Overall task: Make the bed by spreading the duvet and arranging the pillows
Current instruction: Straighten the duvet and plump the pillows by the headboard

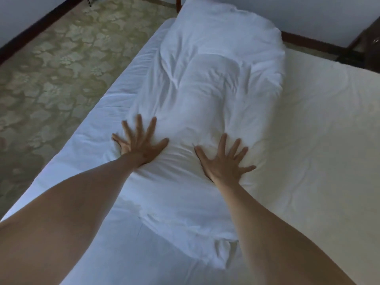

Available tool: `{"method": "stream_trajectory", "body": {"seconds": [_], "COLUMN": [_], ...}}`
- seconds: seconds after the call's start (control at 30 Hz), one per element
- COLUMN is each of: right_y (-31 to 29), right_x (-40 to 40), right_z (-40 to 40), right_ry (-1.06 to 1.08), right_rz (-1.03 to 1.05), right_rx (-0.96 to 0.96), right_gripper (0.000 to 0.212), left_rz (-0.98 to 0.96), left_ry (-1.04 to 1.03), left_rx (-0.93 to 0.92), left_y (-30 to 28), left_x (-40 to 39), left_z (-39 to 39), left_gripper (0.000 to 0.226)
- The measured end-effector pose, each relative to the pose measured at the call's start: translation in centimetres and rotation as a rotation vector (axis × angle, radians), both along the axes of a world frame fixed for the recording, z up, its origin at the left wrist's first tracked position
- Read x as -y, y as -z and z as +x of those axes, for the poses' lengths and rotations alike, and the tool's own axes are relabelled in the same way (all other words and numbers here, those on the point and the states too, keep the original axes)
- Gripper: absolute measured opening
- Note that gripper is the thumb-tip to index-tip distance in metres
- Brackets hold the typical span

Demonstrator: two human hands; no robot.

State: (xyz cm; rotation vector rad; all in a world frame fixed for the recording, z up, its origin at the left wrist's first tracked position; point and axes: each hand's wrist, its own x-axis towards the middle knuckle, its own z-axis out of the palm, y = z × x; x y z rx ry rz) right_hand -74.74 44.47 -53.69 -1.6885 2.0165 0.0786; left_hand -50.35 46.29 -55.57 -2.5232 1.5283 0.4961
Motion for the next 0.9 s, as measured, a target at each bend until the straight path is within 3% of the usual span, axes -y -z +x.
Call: {"method": "stream_trajectory", "body": {"seconds": [0.13, 0.27, 0.37, 0.47, 0.67, 0.9], "right_y": [1.8, 4.3, 5.8, 6.4, 4.5, -2.8], "right_x": [2.0, 3.4, 3.6, 3.8, 4.4, 2.7], "right_z": [0.4, 0.4, 0.2, 0.0, -2.1, -8.3], "right_ry": [0.172, 0.199, 0.215, 0.264, 0.194, 0.148], "right_rz": [-0.011, -0.130, -0.270, -0.323, -0.347, -0.235], "right_rx": [0.091, -0.020, 0.005, 0.158, 0.141, 0.109], "right_gripper": [0.115, 0.123, 0.117, 0.100, 0.058, 0.046], "left_rz": [-0.138, -0.152, -0.160, -0.143, -0.166, -0.151], "left_ry": [-0.223, -0.440, -0.533, -0.574, -0.571, -0.609], "left_rx": [-0.136, -0.226, -0.351, -0.437, -0.369, -0.391], "left_y": [3.5, 6.0, 6.3, 6.6, 4.8, -1.5], "left_x": [2.4, 4.7, 6.0, 6.2, 4.7, 0.5], "left_z": [0.3, 2.0, 5.0, 6.9, 5.7, -0.7], "left_gripper": [0.088, 0.113, 0.128, 0.138, 0.118, 0.107]}}
